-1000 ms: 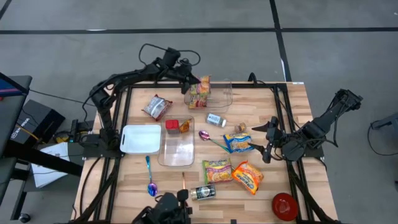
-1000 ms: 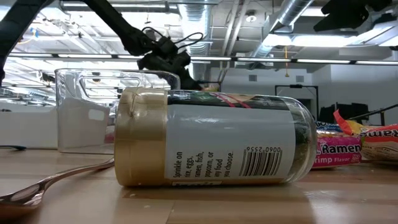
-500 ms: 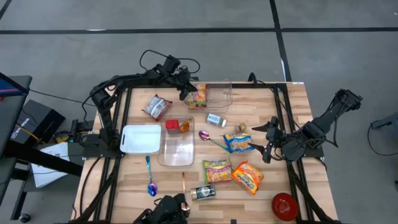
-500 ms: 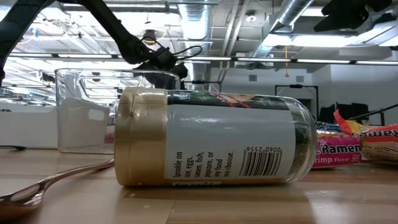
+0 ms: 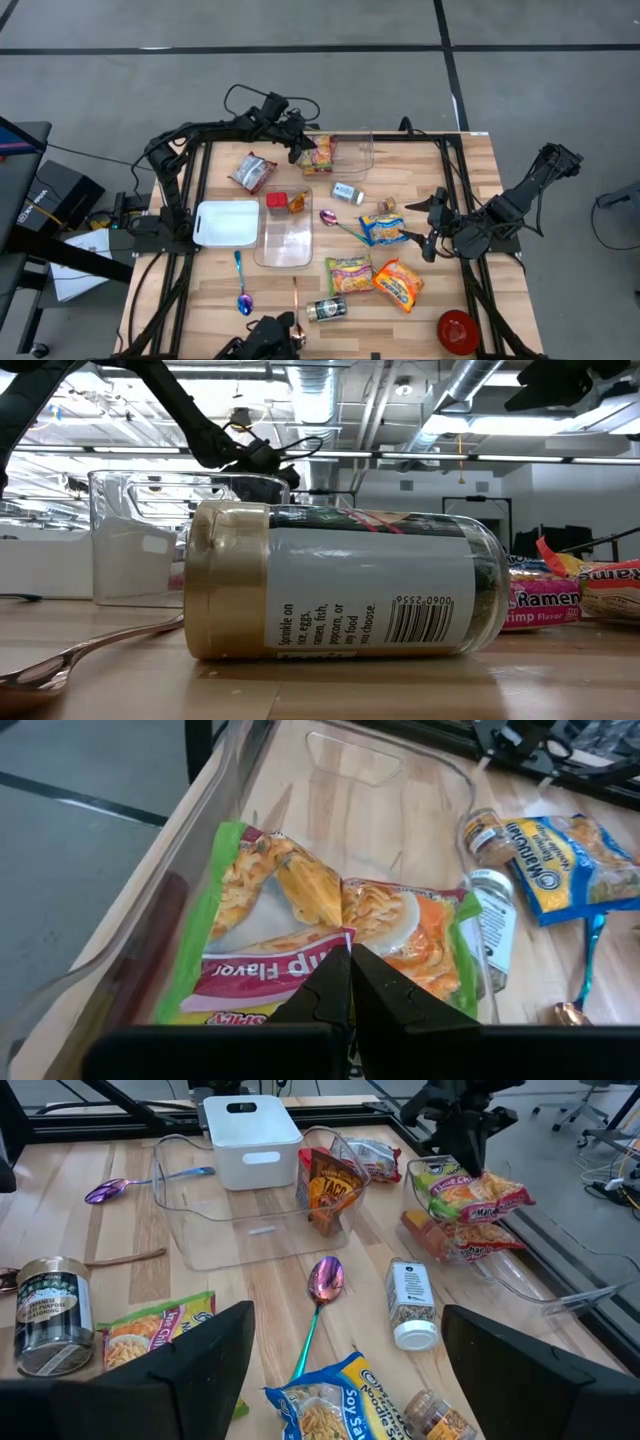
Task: Pick & Place Food Item
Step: Put the left green noodle pack into the top transparent bin, then put the blue noodle pack into the top transparent bin
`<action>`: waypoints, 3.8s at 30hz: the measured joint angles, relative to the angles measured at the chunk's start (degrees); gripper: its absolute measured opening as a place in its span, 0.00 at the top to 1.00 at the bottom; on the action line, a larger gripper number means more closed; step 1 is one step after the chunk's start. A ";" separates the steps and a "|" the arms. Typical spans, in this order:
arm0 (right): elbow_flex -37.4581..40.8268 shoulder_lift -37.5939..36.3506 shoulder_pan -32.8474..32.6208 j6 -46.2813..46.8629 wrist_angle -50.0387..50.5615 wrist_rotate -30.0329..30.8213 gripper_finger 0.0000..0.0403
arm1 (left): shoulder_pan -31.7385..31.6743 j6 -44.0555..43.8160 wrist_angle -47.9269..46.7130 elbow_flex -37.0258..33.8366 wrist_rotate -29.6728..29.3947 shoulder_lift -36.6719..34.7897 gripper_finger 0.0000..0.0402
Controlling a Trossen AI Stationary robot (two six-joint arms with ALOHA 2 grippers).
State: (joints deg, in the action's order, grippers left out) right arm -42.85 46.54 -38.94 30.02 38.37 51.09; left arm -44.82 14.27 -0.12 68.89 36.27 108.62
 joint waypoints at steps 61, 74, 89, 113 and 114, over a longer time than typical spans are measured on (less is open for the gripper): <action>-0.04 0.00 -0.04 5.57 7.09 1.99 0.22 | 20.31 4.87 27.54 -27.96 -1.75 -39.73 0.56; 3.58 0.57 0.01 2.29 2.46 1.61 0.22 | 28.39 5.05 42.24 -37.68 -6.56 -50.08 0.55; 4.68 1.78 9.15 -2.92 -5.10 -8.02 0.22 | 28.39 4.85 41.95 -37.75 -6.77 -49.99 0.55; 4.68 20.51 13.03 0.56 -6.90 -28.05 0.22 | 28.35 4.98 40.35 -37.75 -6.51 -49.99 0.56; 4.68 20.78 13.25 0.11 -6.92 -27.65 0.23 | 28.35 4.98 40.37 -37.75 -6.51 -49.99 0.56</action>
State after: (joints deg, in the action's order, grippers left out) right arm -38.17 67.33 -25.69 30.13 31.45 23.44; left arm -16.47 19.25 40.25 31.14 29.76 58.63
